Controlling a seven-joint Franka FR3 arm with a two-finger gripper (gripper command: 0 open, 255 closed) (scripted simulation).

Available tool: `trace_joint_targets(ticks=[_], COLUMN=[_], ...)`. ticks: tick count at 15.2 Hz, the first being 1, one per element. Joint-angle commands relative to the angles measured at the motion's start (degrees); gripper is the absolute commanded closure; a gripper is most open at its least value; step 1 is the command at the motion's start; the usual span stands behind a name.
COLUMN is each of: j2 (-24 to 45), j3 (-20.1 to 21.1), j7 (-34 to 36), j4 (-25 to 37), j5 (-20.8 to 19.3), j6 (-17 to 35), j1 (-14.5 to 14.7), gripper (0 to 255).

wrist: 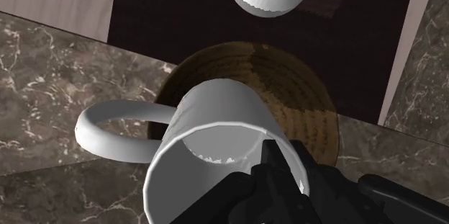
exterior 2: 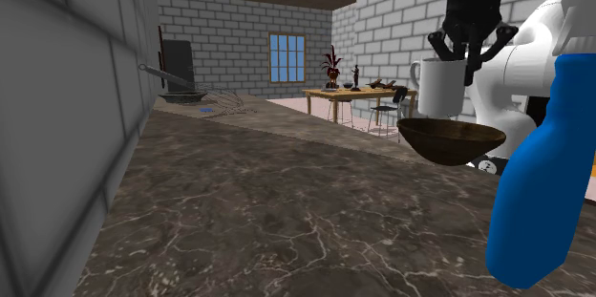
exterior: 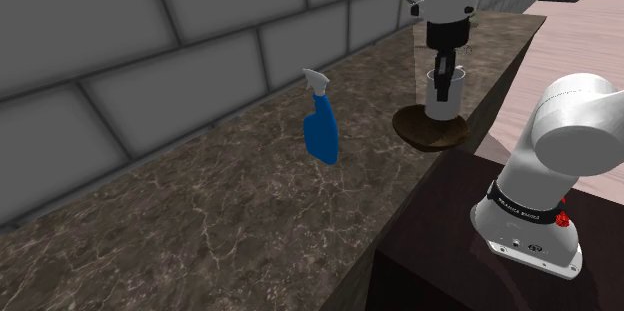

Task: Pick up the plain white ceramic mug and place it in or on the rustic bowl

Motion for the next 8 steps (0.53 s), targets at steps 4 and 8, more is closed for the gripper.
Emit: trace_joint_targets(ticks=[4, 8], j2=[-0.2, -0.2], j3=[0.1, 0.1], j7=[0.1, 0.1], j4=[-2.5, -2.5], j5=[0.1, 0.1], j6=[2.4, 2.4], j1=[0.1, 0.1], gripper=[255, 255])
